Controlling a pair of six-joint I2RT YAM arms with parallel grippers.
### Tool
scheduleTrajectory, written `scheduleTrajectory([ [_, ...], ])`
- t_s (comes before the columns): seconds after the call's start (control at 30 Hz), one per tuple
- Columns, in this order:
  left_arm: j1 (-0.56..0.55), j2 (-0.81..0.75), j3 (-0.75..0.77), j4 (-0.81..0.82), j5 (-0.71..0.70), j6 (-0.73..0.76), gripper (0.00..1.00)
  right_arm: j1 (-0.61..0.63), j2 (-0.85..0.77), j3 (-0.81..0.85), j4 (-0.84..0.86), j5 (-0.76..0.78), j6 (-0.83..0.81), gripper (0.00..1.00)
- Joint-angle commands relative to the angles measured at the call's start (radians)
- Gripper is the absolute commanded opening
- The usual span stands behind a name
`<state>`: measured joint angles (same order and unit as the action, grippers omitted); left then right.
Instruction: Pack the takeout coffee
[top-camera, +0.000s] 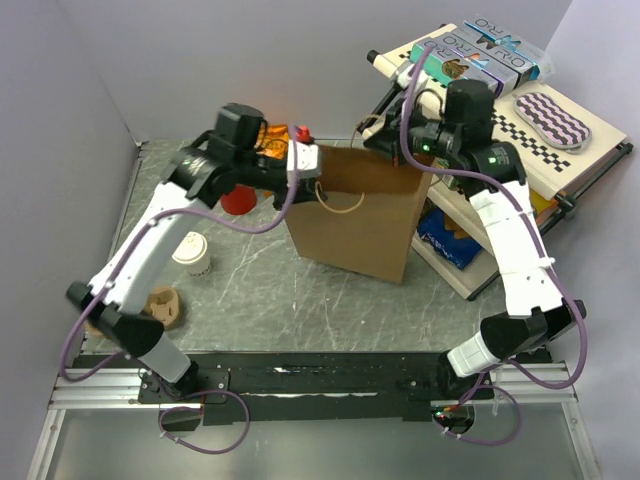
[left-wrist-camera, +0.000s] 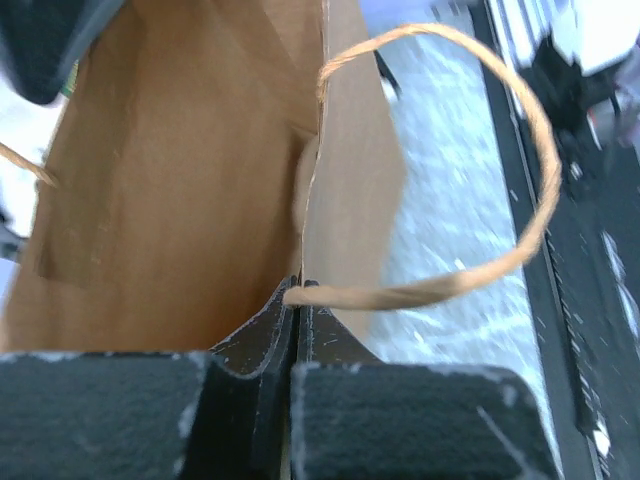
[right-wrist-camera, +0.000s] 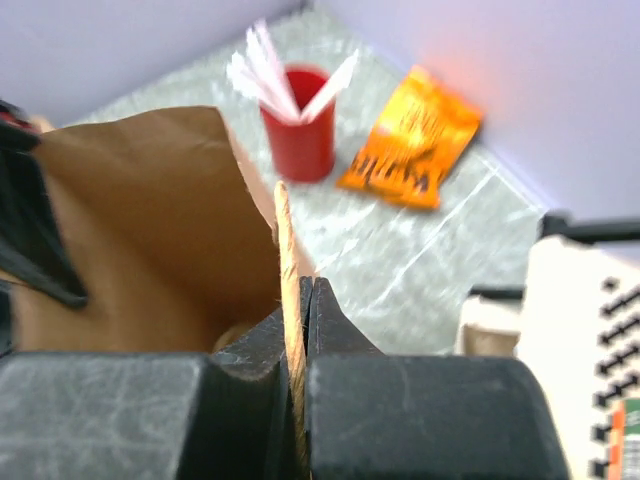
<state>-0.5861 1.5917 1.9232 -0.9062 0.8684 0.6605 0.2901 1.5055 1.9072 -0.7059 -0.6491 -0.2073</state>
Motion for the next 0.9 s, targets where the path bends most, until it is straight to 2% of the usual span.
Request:
scheduleTrajectory([
  [0.0,-0.003,-0.076,0.037,0.184,0.006,-0.111,0.01,-0.005,0.001,0.123,0.026,-0.017,-0.018,0.0],
  [0.1,-0.003,-0.046,0.109,0.13,0.009,-0.108,0.01,-0.005,0.036,0.191,0.003,-0.021,-0.02,0.0],
  [0.23,-0.003,-0.039,0.119,0.116,0.001,-0.102,0.01,-0.005,0.05,0.193,0.013,-0.032,-0.011,0.0],
  [0.47,-0.029,-0.087,-0.019,0.136,-0.072,-0.068,0.01,-0.006,-0.008,-0.002,0.032,-0.061,0.006,0.0],
  [0.5,-0.047,-0.091,-0.042,0.142,-0.095,-0.067,0.11,-0.005,-0.025,-0.064,0.034,-0.061,0.008,0.0],
  [0.53,-0.057,-0.099,-0.073,0.159,-0.112,-0.074,0.32,-0.005,-0.03,-0.095,0.036,-0.055,0.009,0.13],
  [0.57,-0.063,-0.117,-0.154,0.179,-0.129,-0.082,0.68,-0.005,-0.031,-0.124,0.026,-0.04,0.005,0.26],
  [0.63,-0.066,-0.134,-0.234,0.252,-0.138,-0.107,0.83,-0.017,-0.039,-0.187,0.025,-0.038,0.006,0.49],
  [0.67,-0.066,-0.148,-0.284,0.277,-0.137,-0.116,0.97,-0.022,-0.044,-0.2,0.034,-0.058,0.022,0.54],
  [0.7,-0.07,-0.153,-0.299,0.299,-0.135,-0.154,1.0,-0.031,-0.051,-0.197,0.034,-0.067,0.026,0.6],
  [0.77,-0.075,-0.165,-0.296,0.34,-0.134,-0.177,0.99,-0.034,-0.054,-0.172,0.026,-0.081,0.008,0.71],
  [0.87,-0.08,-0.151,-0.244,0.319,-0.115,-0.179,0.99,-0.042,-0.062,-0.125,-0.006,-0.096,-0.03,0.74],
])
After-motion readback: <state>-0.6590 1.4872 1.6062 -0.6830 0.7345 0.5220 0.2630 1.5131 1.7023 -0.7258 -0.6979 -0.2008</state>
